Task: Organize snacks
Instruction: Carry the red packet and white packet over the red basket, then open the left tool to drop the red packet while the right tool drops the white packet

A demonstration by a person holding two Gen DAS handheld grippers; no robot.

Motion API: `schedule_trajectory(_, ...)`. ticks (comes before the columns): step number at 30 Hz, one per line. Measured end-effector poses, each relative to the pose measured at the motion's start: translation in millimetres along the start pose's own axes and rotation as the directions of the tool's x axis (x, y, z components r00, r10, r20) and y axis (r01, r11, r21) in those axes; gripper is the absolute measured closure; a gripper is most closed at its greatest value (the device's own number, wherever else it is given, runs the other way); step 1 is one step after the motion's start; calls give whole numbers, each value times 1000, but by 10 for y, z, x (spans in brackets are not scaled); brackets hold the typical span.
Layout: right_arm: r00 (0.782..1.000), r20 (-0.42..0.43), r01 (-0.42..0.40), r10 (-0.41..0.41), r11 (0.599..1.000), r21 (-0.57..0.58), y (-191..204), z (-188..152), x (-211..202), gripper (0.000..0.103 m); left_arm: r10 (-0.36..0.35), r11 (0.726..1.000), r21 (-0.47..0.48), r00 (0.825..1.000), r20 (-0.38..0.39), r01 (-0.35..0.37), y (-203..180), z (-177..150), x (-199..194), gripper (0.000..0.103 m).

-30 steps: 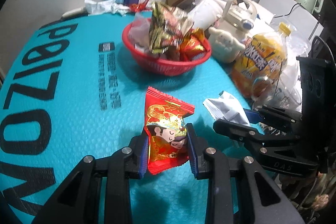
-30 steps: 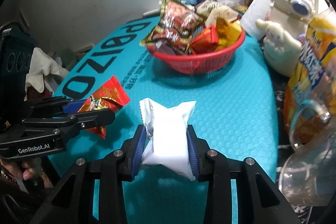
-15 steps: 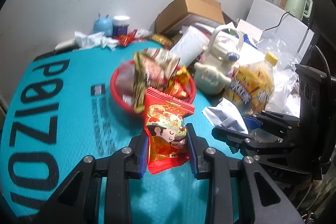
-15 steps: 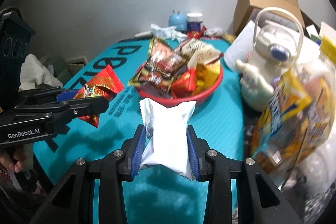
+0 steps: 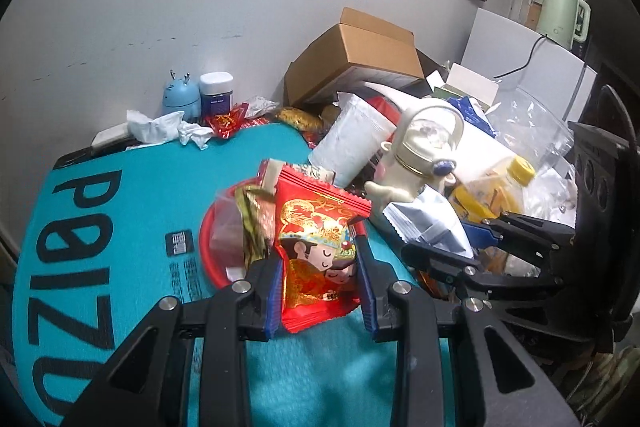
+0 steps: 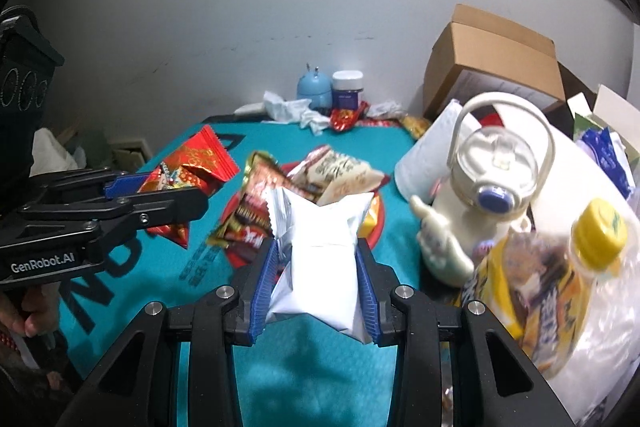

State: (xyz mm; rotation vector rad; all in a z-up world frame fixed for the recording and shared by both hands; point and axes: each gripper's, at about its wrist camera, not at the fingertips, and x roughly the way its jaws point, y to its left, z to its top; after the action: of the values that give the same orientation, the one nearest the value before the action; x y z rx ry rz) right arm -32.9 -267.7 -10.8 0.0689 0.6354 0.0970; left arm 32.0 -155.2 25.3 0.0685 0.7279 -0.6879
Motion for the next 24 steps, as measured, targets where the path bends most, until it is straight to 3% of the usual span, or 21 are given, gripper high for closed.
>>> schedule_trajectory(6,1000,-3,26,-26,1000,9,-110,97,200,65,8,1000,10,1000,-21,-8,39,108,286,73)
schedule_trajectory(16,999,-6,50,-50,998,36,-249,159,358,65,-21,1000,-14,988,-153,19,129,58,909,73)
schedule_trajectory(24,998,-19,53,-53,998,30,-229,156,393,65,-49,999,-24,982,-182,45,149,35,1038,72)
